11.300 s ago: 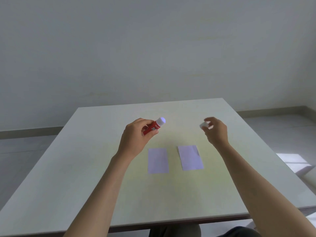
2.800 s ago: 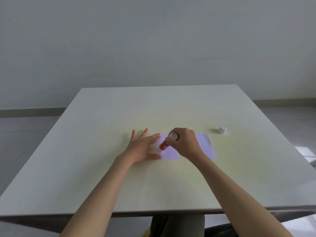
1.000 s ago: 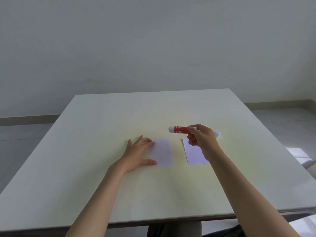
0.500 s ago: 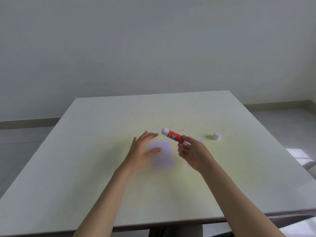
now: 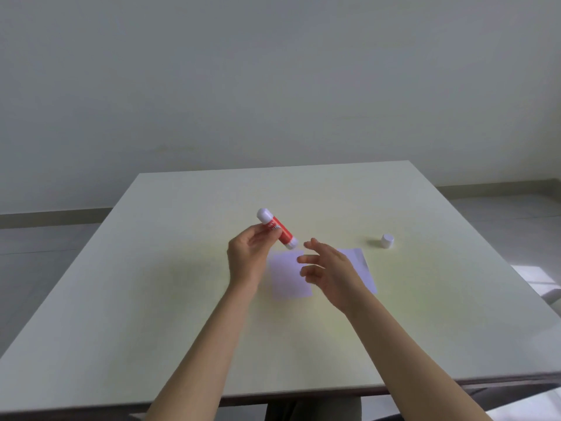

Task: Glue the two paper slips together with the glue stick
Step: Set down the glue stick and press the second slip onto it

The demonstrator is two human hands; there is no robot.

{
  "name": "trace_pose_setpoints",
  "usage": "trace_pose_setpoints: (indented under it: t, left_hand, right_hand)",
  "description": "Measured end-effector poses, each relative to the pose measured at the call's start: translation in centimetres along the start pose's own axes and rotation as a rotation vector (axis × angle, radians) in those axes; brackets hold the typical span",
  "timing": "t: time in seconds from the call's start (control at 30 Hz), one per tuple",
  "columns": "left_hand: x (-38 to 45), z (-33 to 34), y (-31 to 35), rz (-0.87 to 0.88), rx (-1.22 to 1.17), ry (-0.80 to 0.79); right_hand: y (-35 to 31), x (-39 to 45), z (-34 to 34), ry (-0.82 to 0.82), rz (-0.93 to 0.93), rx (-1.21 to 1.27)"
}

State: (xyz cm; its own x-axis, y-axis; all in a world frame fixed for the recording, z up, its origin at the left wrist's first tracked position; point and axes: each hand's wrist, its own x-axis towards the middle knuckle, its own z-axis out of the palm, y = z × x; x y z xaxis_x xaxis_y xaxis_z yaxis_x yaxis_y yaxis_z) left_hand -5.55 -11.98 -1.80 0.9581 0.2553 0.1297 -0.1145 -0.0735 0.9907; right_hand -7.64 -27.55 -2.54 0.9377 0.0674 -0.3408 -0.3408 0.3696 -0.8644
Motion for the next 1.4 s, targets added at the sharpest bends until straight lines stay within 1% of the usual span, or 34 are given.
trace_pose_setpoints:
  t: [0.1, 0.2, 0.27, 0.33, 0.47, 0.67, 0.8, 1.1, 1.27, 1.4]
  left_hand:
    - [2.0, -2.2, 0.8, 0.064, 0.165, 0.096]
    - [3.3, -4.1, 1.1, 0.117, 0.316, 0.132]
    - [3.9, -4.9, 0.8, 0.135, 0.375, 0.145]
    - [4.3, -5.6, 0.2, 0.126, 0.418, 0.161]
    - [4.7, -6.1, -0.9, 0.103, 0.473, 0.155]
    - [4.6, -5.7, -1.6, 0.067, 0.473, 0.115]
    - [4.7, -5.6, -2.1, 0.041, 0.482, 0.105]
    - [4.6, -5.7, -2.4, 0.055, 0.494, 0.072]
    - [4.6, -5.8, -2.9, 0.066, 0.473, 0.074]
    - [4.8, -6.1, -3.3, 0.017, 0.462, 0.046]
  right_hand:
    - [-0.7, 0.6, -2.0, 0.272, -0.163, -0.168]
    - [-1.2, 1.4, -4.8, 0.522, -0.306, -0.416]
    - [-1.1, 1.5, -6.5, 0.637, -0.355, -0.577]
    - [-1.0, 1.7, -7.8, 0.687, -0.392, -0.693]
    - [-0.9, 2.2, -8.7, 0.676, -0.417, -0.881]
    - [-1.4, 3.0, -9.0, 0.524, -0.286, -1.09]
    - [-1.7, 3.2, -8.9, 0.493, -0.275, -1.178]
    - [-2.1, 3.4, -8.9, 0.512, -0.272, -1.185]
    - [-1.7, 3.5, -9.1, 0.606, -0.332, -1.1]
    - [-2.2, 3.3, -9.2, 0.604, -0.317, -1.026]
